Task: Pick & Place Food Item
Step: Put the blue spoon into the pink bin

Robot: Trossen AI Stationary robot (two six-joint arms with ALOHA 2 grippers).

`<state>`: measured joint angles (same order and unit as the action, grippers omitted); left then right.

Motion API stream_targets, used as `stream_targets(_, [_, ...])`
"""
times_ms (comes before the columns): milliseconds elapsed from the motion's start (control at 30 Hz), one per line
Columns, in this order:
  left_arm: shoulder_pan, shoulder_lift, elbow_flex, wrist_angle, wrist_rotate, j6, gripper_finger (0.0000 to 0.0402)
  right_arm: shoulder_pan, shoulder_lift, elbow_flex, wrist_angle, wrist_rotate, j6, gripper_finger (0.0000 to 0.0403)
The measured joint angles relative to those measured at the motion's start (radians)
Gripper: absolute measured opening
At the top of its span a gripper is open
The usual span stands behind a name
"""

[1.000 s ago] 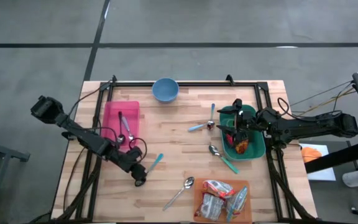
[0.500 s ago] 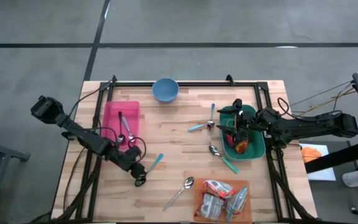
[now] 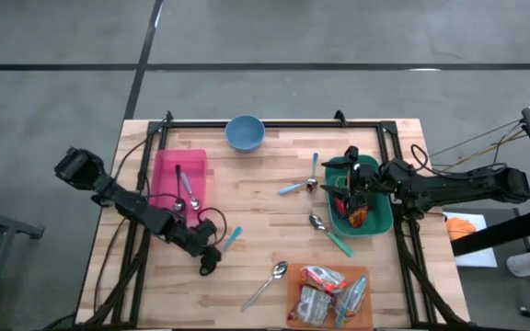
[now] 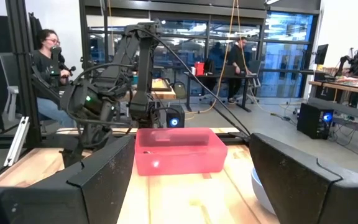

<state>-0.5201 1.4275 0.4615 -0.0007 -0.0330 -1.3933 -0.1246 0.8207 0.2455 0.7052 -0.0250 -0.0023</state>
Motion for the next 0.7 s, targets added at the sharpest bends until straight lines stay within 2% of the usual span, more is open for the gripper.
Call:
stream_targets(467, [0.005, 0.047, 0.028, 0.013, 0.008, 0.002, 0.0219, 0.000, 0.000, 0.000, -0.002, 0.000, 0.001, 0.0316])
stream_targets(700, [0.006, 0.077, 0.029, 0.041, 0.026, 0.002, 0.0184, 0.000, 0.000, 0.000, -0.003, 0.000, 0.000, 0.0316])
